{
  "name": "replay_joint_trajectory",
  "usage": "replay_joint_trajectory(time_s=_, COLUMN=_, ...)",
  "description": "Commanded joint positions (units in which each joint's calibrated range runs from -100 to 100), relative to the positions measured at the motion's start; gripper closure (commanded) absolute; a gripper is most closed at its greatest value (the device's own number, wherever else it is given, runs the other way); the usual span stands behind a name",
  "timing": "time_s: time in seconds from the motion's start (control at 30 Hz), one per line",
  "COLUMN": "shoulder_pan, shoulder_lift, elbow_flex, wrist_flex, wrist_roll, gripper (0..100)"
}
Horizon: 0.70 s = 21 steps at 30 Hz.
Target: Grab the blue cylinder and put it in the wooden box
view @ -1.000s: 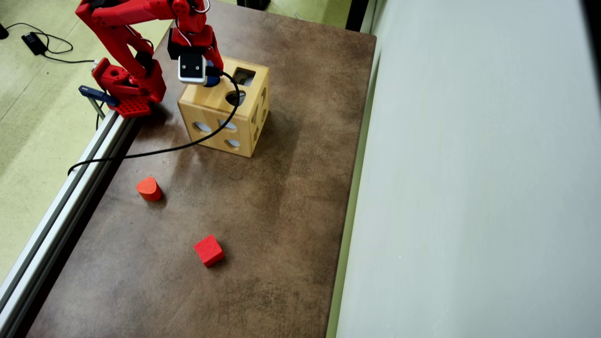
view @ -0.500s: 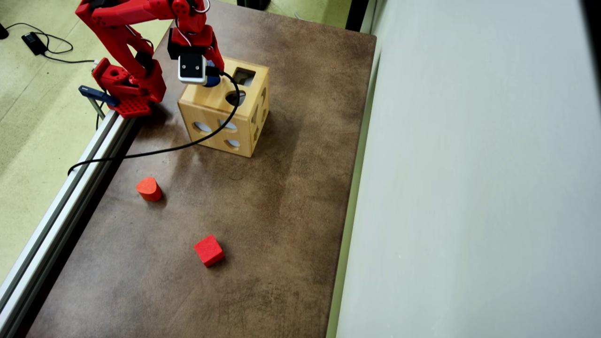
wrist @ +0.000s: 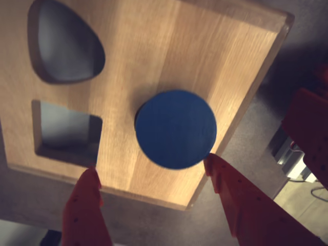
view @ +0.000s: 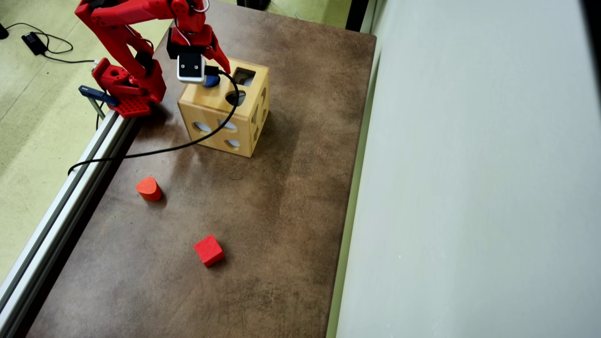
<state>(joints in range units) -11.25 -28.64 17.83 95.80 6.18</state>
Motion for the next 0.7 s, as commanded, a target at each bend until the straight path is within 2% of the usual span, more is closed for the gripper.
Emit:
replay_joint_trajectory(time_s=0.0, shoulder_pan=-2.6, shoulder_lift=-1.5, elbow_flex=-0.4, wrist_flex=0.3, wrist_roll=0.0, gripper=69)
replay_joint_trajectory(time_s=0.67, shoulder_pan=-2.0, shoulder_lift=-1.3, elbow_flex=2.8, wrist_flex=-0.9, wrist_roll=-0.1, gripper=70)
